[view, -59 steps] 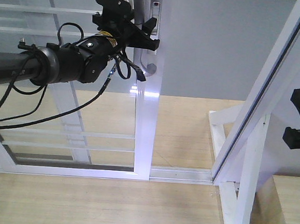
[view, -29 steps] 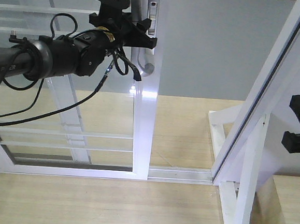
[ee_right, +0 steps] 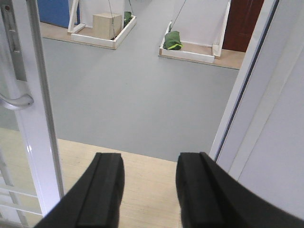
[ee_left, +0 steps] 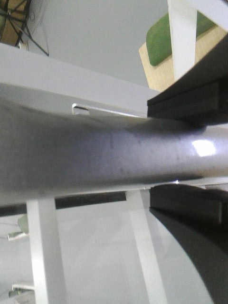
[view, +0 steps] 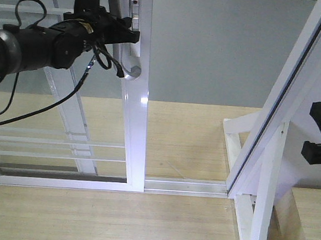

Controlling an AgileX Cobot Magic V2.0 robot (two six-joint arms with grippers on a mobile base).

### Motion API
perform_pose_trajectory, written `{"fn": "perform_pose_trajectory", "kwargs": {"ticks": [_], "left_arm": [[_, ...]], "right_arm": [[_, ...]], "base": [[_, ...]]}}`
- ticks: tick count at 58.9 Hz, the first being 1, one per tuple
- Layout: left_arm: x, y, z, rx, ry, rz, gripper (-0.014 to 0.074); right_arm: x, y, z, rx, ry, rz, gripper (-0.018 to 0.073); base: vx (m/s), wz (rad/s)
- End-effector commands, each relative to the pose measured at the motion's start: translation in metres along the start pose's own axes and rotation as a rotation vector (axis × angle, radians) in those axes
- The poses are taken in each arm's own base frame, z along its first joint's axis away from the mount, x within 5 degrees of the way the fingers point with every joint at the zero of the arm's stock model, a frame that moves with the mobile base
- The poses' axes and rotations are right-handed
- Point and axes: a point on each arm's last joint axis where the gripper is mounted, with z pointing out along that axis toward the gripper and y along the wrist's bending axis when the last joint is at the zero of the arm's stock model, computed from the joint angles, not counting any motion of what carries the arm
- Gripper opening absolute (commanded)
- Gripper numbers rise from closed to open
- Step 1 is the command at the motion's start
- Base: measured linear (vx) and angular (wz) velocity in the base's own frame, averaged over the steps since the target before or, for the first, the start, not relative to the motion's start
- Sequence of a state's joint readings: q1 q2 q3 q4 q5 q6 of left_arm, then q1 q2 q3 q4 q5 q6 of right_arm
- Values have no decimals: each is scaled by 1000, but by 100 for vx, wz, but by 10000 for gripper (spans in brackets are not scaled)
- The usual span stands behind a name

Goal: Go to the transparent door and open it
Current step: 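Slide the glass door sideways along its track with the left gripper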

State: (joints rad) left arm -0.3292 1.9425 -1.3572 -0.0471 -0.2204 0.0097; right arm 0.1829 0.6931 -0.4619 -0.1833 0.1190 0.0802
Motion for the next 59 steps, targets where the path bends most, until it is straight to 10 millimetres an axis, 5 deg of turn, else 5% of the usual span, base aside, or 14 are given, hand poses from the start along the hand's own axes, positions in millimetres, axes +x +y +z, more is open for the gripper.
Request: {"fn": "perform_pose_trajectory", "kwargs": {"ticks": [1, 23, 39, 49, 59], "left_arm": [[-41, 28, -26, -71, -191, -62, 382], [-20, 64, -63, -168, -179, -58, 382], [-13, 62, -95, -177, -164, -61, 382], [-6, 55, -136, -171, -164, -58, 382], [-5, 46, -198, -167, -224, -60, 381]], "right_arm": [[-17, -2, -3, 5, -110, -19, 344], [-17, -2, -3, 5, -110, -19, 344], [-17, -2, -3, 5, -110, -19, 344], [-17, -2, -3, 5, -110, -19, 344], [-17, -2, -3, 5, -107, -7, 344]], "base": [[0, 0], [0, 0], [0, 0], [0, 0], [0, 0]]}}
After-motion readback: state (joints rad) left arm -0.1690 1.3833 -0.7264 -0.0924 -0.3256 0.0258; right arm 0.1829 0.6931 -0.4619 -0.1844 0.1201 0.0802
